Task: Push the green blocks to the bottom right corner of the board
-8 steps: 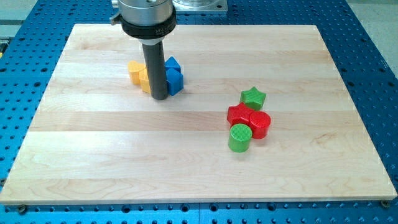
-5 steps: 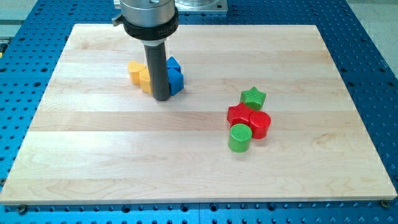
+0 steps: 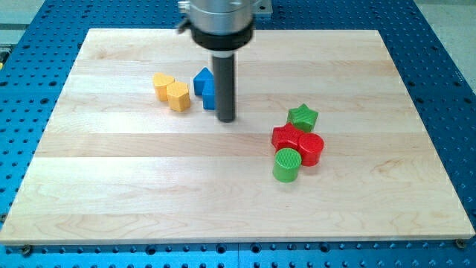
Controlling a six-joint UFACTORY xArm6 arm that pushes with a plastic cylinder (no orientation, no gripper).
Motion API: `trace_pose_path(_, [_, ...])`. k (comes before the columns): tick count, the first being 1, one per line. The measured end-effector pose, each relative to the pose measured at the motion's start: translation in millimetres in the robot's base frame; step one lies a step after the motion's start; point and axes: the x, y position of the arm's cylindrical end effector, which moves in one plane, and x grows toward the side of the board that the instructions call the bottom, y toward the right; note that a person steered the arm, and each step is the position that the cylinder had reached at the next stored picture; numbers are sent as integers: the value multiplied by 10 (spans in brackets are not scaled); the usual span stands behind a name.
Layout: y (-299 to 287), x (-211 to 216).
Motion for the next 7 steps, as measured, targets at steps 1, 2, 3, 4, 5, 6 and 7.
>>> trace_pose_path(1, [89, 0])
trace_pose_path(2, [89, -12])
trace_pose_path(3, [262, -216])
trace_pose_path(4, [720, -343])
trace_pose_path(5, [1028, -307])
trace_pose_path(6, [997, -138])
trace_pose_path(7, [987, -129])
